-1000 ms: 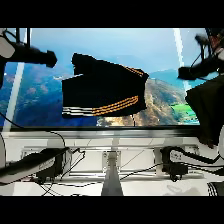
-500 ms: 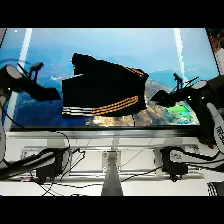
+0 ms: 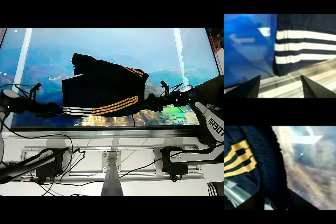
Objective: Fold the clothes and pants, and hang the long-sleeved shirts on hangers.
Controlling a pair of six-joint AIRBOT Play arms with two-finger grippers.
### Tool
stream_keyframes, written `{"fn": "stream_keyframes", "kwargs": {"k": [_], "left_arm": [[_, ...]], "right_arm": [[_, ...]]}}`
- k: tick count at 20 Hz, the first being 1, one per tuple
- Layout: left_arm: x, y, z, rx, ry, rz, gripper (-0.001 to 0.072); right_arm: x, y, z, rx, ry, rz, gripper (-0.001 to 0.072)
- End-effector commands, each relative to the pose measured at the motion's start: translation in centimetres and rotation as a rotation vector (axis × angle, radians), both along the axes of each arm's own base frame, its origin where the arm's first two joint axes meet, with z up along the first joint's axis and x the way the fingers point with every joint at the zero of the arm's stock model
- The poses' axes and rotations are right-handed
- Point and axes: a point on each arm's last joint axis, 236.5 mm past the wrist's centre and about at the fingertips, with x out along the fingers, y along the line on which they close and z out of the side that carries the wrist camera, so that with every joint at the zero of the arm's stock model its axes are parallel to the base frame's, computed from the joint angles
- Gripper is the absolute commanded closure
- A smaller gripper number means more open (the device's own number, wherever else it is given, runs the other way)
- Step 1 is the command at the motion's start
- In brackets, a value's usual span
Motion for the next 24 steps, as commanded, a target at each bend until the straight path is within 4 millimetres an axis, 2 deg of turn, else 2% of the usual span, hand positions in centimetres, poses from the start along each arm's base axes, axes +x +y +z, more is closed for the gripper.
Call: {"fn": "stream_keyframes", "kwargs": {"k": [1,2,5,9,10,11,12,14,15,16,18,20,21,22,24], "left_arm": [[-0.6,-1.8,-1.2,-0.092,-0.028,0.075,0.0168],[-0.7,-2.1,-1.6,-0.099,-0.03,0.093,0.0168],[-0.6,-1.8,-2.7,-0.071,-0.04,0.131,0.0168],[1.2,-1.7,-2.5,-0.075,-0.086,0.198,0.0172],[1.4,-1.4,-2.7,-0.062,-0.094,0.204,0.0251],[1.8,-1.0,-2.9,-0.044,-0.108,0.216,0.0371],[2.2,-0.5,-3.1,-0.023,-0.123,0.229,0.0442],[2.8,0.2,-3.3,0.006,-0.144,0.247,0.0533],[3.0,0.5,-3.4,0.016,-0.154,0.249,0.0655],[3.3,0.6,-3.3,0.02,-0.173,0.236,0.069],[4.4,0.2,-2.3,-0.01,-0.221,0.233,0.069],[6.3,-0.1,-0.2,-0.048,-0.292,0.211,0.0692],[7.7,0.4,1.4,-0.041,-0.34,0.203,0.0692],[9.3,1.0,3.4,-0.026,-0.404,0.2,0.0692],[12.9,2.6,9.7,0.033,-0.588,0.184,0.0692]], "right_arm": [[0.4,0.6,-0.3,-0.004,-0.032,0.014,0.0583],[0.5,0.6,-0.4,-0.011,-0.049,0.026,0.0686],[0.8,0.6,-0.5,-0.021,-0.087,0.048,0.0687],[1.2,0.4,-0.7,-0.036,-0.114,0.055,0.0687],[1.2,0.4,-0.7,-0.036,-0.117,0.059,0.0687],[1.2,0.4,-0.7,-0.036,-0.125,0.066,0.0687],[1.3,0.4,-0.6,-0.037,-0.147,0.084,0.0688],[1.5,0.3,0.0,-0.041,-0.176,0.093,0.0687],[1.8,0.3,0.5,-0.045,-0.196,0.098,0.0687],[2.1,0.3,1.1,-0.046,-0.215,0.1,0.0687],[3.2,0.3,2.9,-0.05,-0.273,0.103,0.0688],[4.4,0.6,6.0,-0.049,-0.361,0.127,0.0687],[5.0,1.2,8.1,-0.047,-0.424,0.159,0.0687],[5.8,2.0,10.6,-0.05,-0.502,0.191,0.0688],[7.3,3.8,16.4,-0.062,-0.674,0.241,0.0687]]}}
